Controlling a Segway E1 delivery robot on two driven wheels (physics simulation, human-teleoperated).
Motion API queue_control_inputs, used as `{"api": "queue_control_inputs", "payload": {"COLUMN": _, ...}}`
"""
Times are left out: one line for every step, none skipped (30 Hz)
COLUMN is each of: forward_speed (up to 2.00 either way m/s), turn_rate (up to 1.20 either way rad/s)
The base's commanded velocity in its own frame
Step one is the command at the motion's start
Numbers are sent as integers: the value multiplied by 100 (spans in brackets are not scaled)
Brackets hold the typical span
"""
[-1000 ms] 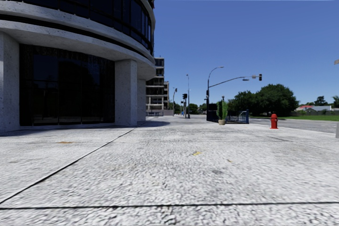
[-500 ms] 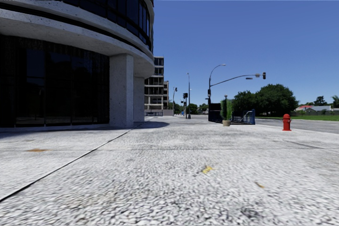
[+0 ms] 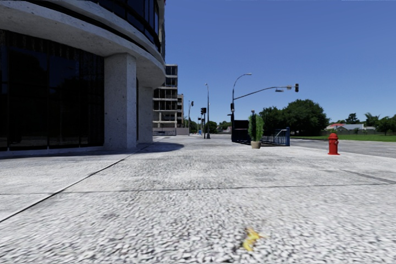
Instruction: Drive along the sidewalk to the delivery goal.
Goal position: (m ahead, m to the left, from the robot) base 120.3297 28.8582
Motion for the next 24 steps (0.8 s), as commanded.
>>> {"api": "queue_control_inputs", "payload": {"forward_speed": 200, "turn_rate": 0}}
{"api": "queue_control_inputs", "payload": {"forward_speed": 200, "turn_rate": 0}}
{"api": "queue_control_inputs", "payload": {"forward_speed": 200, "turn_rate": 0}}
{"api": "queue_control_inputs", "payload": {"forward_speed": 200, "turn_rate": 0}}
{"api": "queue_control_inputs", "payload": {"forward_speed": 200, "turn_rate": 0}}
{"api": "queue_control_inputs", "payload": {"forward_speed": 200, "turn_rate": 0}}
{"api": "queue_control_inputs", "payload": {"forward_speed": 200, "turn_rate": 0}}
{"api": "queue_control_inputs", "payload": {"forward_speed": 200, "turn_rate": 0}}
{"api": "queue_control_inputs", "payload": {"forward_speed": 200, "turn_rate": 0}}
{"api": "queue_control_inputs", "payload": {"forward_speed": 200, "turn_rate": 0}}
{"api": "queue_control_inputs", "payload": {"forward_speed": 200, "turn_rate": 0}}
{"api": "queue_control_inputs", "payload": {"forward_speed": 200, "turn_rate": 0}}
{"api": "queue_control_inputs", "payload": {"forward_speed": 200, "turn_rate": 0}}
{"api": "queue_control_inputs", "payload": {"forward_speed": 200, "turn_rate": 0}}
{"api": "queue_control_inputs", "payload": {"forward_speed": 200, "turn_rate": 0}}
{"api": "queue_control_inputs", "payload": {"forward_speed": 200, "turn_rate": 0}}
{"api": "queue_control_inputs", "payload": {"forward_speed": 200, "turn_rate": 0}}
{"api": "queue_control_inputs", "payload": {"forward_speed": 200, "turn_rate": 0}}
{"api": "queue_control_inputs", "payload": {"forward_speed": 200, "turn_rate": 0}}
{"api": "queue_control_inputs", "payload": {"forward_speed": 200, "turn_rate": 0}}
{"api": "queue_control_inputs", "payload": {"forward_speed": 200, "turn_rate": 0}}
{"api": "queue_control_inputs", "payload": {"forward_speed": 200, "turn_rate": 0}}
{"api": "queue_control_inputs", "payload": {"forward_speed": 200, "turn_rate": 0}}
{"api": "queue_control_inputs", "payload": {"forward_speed": 200, "turn_rate": 0}}
